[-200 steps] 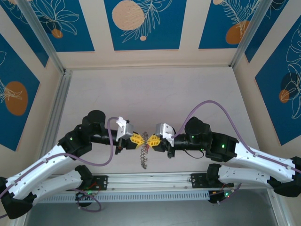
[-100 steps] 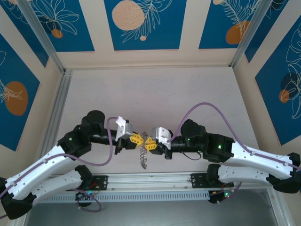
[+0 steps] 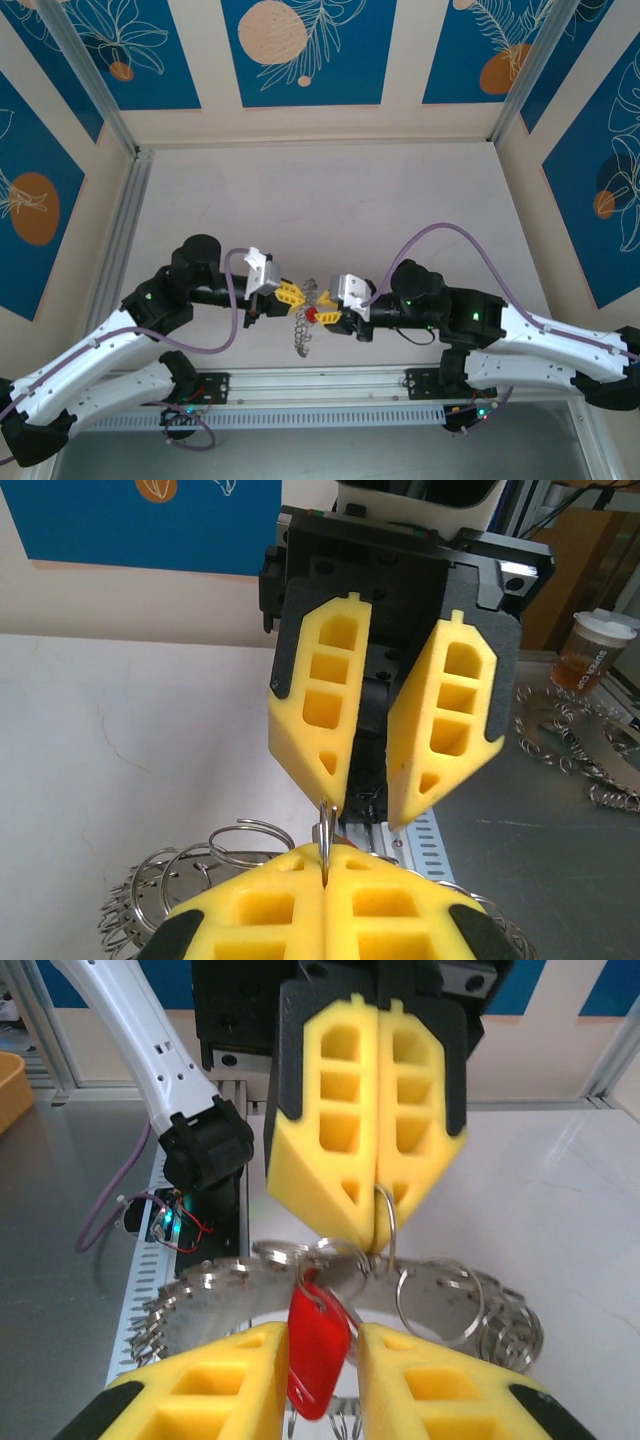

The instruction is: Put the keys on the keyring

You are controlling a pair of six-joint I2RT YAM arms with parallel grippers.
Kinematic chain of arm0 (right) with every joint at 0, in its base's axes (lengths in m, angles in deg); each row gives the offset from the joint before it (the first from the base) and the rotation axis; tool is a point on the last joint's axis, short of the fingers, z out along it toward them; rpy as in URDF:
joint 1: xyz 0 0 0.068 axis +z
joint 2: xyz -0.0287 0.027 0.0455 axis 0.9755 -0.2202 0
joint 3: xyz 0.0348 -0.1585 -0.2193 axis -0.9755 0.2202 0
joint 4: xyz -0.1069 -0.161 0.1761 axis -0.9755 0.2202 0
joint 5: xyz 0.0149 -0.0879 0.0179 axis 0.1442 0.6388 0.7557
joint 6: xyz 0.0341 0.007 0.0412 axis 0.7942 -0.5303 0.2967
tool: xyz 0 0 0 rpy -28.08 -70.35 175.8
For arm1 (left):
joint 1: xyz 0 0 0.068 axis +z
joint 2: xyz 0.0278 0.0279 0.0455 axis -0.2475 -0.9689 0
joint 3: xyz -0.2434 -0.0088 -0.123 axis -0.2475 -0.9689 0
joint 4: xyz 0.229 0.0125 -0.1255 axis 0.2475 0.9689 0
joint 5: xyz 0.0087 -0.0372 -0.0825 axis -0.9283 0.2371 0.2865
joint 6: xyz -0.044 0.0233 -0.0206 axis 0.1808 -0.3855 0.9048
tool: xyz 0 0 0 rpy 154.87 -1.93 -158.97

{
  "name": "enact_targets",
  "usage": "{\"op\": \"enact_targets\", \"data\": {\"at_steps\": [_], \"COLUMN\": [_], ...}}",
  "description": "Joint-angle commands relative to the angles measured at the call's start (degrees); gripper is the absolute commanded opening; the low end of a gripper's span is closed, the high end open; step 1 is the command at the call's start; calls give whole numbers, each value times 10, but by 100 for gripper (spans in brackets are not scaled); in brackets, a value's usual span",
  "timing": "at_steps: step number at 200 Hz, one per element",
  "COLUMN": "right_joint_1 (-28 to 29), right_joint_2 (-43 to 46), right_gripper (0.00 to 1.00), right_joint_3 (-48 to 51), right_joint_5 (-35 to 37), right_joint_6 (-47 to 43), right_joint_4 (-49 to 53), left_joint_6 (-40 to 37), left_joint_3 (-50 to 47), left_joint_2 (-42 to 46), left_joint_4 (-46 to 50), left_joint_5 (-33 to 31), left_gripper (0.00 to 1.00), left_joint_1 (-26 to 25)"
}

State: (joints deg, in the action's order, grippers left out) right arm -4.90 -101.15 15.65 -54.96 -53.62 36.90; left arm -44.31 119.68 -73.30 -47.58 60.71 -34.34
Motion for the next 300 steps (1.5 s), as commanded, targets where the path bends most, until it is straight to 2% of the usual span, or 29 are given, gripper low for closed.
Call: {"op": "enact_targets", "data": {"at_steps": [1, 17, 54, 142, 177, 208, 246, 258, 267, 274, 300], "right_joint_1": [2, 2, -12, -30, -38, -39, -49, -55, -60, -64, -72], "right_joint_2": [24, 30, 2, -35, -42, -53, -51, -53, -58, -64, -87], "right_gripper": [26, 27, 27, 27, 17, 0, 0, 0, 0, 0, 0], "right_joint_3": [2, -6, -24, -29, -30, -42, -68, -89, -108, -124, -171], "right_joint_5": [22, 29, -10, -36, -57, -60, -18, -6, 5, 13, 26], "right_joint_6": [9, 7, 7, 30, 29, 20, 6, -2, -9, -15, -32], "right_joint_4": [5, -14, -70, -95, -88, -61, -6, 26, 55, 78, 144], "left_joint_6": [2, 1, 2, 6, 18, 16, 4, -6, -16, -25, -48], "left_joint_3": [12, 14, 15, 7, 1, -1, 13, 24, 34, 44, 68], "left_joint_2": [11, 11, 12, 21, 18, 15, 14, 17, 19, 19, 19], "left_joint_4": [-30, -29, -29, -45, -67, -63, -28, 3, 32, 57, 113], "left_joint_5": [14, 16, 19, 25, 35, 32, 4, -25, -55, -83, -160], "left_gripper": [0, 0, 0, 0, 0, 0, 0, 11, 24, 30, 35], "left_joint_1": [-4, -4, -4, -4, -4, -4, -4, -4, -4, -4, -4]}}
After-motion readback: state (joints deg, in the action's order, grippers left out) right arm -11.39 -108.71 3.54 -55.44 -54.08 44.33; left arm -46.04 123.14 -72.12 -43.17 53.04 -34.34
